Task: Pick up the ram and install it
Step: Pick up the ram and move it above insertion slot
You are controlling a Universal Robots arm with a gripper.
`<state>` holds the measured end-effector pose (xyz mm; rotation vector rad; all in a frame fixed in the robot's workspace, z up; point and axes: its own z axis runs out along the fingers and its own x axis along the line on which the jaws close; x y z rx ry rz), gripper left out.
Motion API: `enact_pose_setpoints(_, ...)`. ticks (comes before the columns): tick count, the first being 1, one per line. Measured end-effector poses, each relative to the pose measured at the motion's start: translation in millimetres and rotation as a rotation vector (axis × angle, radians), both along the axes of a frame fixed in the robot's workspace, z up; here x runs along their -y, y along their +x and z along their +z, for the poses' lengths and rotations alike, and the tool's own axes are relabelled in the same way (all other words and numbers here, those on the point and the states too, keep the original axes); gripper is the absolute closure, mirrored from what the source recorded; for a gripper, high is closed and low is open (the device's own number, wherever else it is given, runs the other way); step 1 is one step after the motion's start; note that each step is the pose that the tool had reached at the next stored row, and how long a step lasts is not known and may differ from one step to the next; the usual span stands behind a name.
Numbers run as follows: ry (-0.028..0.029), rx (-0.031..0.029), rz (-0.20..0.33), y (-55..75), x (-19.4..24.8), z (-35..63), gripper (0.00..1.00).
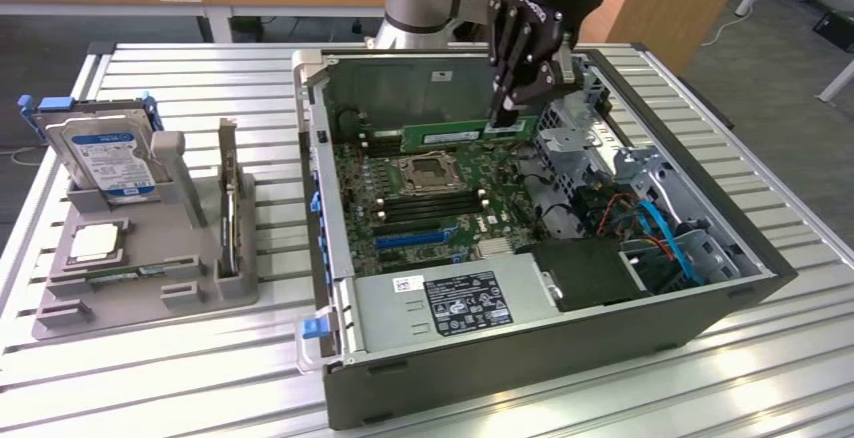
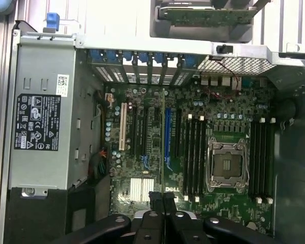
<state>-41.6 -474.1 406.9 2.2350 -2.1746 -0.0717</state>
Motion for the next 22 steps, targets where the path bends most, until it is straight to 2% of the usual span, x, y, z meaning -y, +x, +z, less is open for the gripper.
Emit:
enact_pose_setpoints(5,-0.0002,-0.0001,-0.015,0.0,-5.0,-2.0,0.88)
enact_pose_setpoints(8,-0.0001,-0.0001,-0.02,0.0,-9.5,-3.2,0.88)
enact_pose_setpoints(16,0.0,0.0,-0.028,0.0,-25.2,-5.5,0.88)
enact_pose_setpoints(22,-0.0001,-0.0001,-0.038,0.0,-35.0,-6.8,0.88)
